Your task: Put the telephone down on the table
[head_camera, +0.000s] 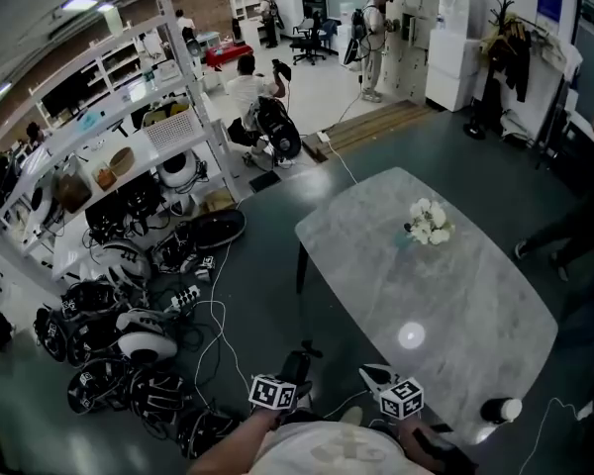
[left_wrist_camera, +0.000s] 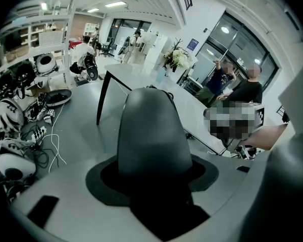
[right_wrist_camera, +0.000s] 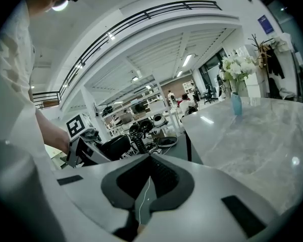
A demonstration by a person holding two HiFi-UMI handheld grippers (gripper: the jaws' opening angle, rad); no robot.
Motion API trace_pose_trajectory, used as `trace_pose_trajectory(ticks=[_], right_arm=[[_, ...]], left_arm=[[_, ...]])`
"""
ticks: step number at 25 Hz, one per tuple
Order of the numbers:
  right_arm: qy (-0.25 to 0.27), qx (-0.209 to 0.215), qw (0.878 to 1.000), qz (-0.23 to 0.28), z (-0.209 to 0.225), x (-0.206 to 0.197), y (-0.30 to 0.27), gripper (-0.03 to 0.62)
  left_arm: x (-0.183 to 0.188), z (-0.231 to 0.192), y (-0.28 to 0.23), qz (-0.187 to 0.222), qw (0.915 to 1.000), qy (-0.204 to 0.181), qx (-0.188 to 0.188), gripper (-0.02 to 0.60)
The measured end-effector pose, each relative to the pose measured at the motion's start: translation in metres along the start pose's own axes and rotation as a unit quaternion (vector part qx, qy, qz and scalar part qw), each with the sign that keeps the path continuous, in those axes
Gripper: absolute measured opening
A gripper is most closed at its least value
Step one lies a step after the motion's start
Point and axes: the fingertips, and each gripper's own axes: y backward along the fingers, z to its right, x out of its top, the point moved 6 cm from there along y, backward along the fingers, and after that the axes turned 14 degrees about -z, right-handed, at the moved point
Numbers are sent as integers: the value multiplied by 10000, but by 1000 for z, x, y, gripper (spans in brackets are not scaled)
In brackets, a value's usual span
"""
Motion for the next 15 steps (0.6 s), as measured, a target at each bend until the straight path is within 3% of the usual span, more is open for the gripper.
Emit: trace_pose_trajectory(ticks=[15], right_arm=[[-321,-629,9974,122,-9,68,-66,15]], left_arm=[[61,-92,21,-23,9981,-548,-292,279]])
